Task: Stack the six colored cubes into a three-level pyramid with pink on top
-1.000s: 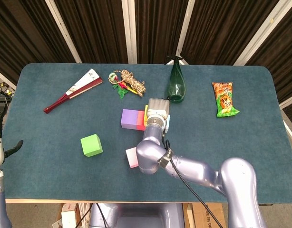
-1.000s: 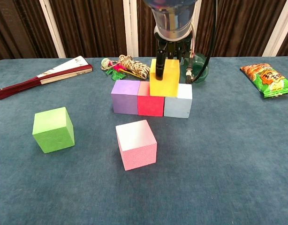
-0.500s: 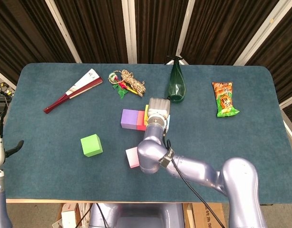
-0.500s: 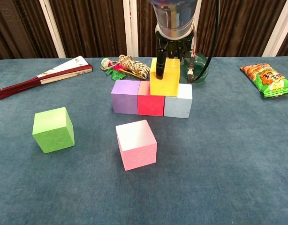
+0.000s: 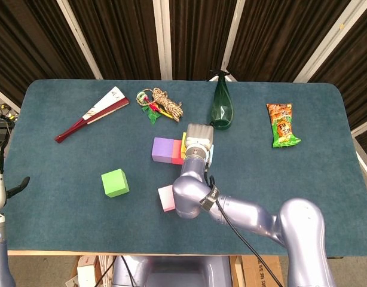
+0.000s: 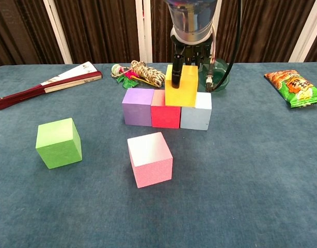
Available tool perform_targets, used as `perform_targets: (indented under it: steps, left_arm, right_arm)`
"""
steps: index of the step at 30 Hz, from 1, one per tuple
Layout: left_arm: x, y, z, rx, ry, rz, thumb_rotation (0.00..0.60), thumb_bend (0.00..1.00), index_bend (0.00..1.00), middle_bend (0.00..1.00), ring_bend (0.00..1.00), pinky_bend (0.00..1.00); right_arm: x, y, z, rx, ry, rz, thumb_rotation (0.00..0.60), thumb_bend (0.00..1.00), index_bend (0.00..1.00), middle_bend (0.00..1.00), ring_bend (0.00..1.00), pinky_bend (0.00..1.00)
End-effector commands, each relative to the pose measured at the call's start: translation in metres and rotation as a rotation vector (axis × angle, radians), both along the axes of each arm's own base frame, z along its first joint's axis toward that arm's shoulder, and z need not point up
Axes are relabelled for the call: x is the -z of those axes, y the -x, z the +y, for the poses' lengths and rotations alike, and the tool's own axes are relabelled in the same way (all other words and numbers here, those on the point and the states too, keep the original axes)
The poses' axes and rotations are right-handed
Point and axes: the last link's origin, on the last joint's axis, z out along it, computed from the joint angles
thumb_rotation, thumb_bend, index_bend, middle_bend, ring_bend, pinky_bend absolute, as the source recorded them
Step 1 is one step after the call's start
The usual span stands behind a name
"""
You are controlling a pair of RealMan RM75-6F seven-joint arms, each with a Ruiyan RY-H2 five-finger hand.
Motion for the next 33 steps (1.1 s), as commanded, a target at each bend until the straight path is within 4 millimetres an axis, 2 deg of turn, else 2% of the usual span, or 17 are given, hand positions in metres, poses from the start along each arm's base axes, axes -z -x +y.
perform_targets:
  steps: [1,33]
  left_arm:
    - [-0.0004,0.0,-0.0001,0.0,-0.002,-0.001,0.6,0.2,0.1,0.0,0.0,0.0]
    - [0.0013,-0.0002,-0.0001,-0.003,-0.001,0.005,0.6,0.2,0.1,0.0,0.0,0.0]
  right_arm:
    - [-0.0007,-0.0007,-0.0001,0.001,0.0,-0.005,0.6,0.27,0.4,0.29,0.17,0.01]
    - [-0.0036,0.0006,-0.0011,0.007,-0.005,-0.012,0.6,0.27,0.31,0.21,0.11,0.01]
